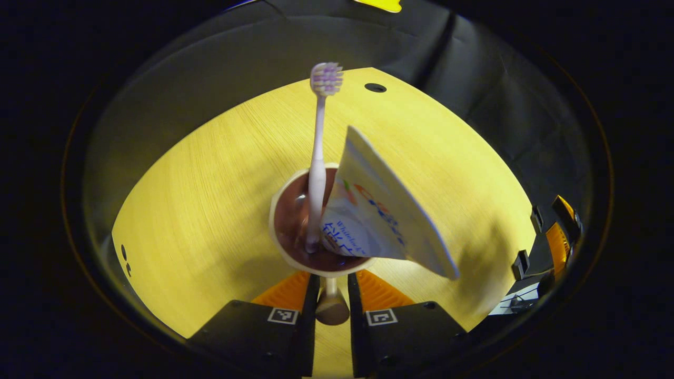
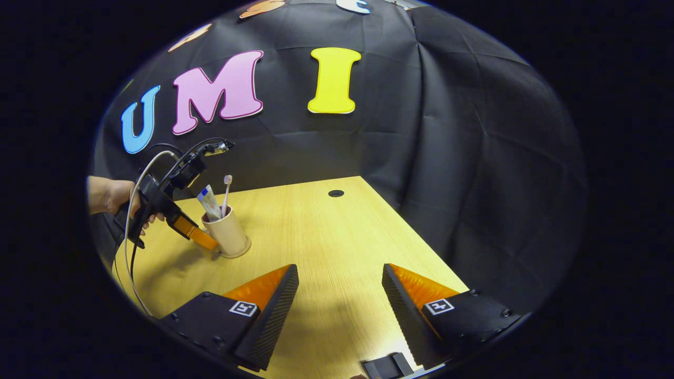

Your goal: Put the toothbrush and toothpaste on the desktop into the cup, then pick up the cup and place it on the coaster on the desktop.

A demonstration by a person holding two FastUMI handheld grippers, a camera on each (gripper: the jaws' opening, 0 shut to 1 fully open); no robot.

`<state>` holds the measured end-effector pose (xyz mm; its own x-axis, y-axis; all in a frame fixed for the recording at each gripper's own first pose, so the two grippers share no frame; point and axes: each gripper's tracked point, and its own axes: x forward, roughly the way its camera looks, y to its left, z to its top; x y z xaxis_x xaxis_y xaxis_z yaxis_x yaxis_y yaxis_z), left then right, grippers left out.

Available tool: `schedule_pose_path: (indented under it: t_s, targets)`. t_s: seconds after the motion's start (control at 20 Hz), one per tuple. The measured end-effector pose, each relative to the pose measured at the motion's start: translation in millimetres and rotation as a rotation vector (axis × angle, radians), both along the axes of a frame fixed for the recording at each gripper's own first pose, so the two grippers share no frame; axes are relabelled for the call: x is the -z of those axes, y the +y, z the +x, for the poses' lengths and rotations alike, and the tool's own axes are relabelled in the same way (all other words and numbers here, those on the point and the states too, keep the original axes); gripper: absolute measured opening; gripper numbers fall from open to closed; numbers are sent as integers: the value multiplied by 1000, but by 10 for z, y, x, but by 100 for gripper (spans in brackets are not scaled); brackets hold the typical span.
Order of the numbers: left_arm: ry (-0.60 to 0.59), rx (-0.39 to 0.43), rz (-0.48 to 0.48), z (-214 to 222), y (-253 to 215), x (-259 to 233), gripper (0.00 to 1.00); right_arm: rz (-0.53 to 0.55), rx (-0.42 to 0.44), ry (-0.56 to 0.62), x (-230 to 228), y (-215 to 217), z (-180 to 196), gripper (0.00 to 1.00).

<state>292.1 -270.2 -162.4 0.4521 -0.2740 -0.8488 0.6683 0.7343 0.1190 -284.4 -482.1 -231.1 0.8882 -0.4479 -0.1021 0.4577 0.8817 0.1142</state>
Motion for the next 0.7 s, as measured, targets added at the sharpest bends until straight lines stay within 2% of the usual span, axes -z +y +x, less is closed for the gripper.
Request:
schedule_pose_path:
  t_s: [0.05,0.1,0.25,0.3,0.35,0.5,0.7]
  targets:
    - [-10,-3,-12,-37,-3,-54,35,-4,-2,-1,-18,16,-19,98]
    - [-19,-7,-23,-76,-10,-107,43,-7,-4,-2,-20,37,-27,98]
    - [-71,-20,-75,-204,83,-348,90,-15,-7,-17,-143,110,-76,98]
    - [-98,-33,-105,-279,123,-460,96,-22,-10,-21,-189,147,-96,98]
    - [-123,-52,-144,-390,175,-568,99,-30,-13,-20,-242,192,-117,98]
    - [-204,-104,-248,-751,394,-904,98,-30,-28,-18,-439,365,-185,98]
    - [-355,-180,-337,-1225,807,-1416,98,-51,-48,-54,-806,656,-323,98]
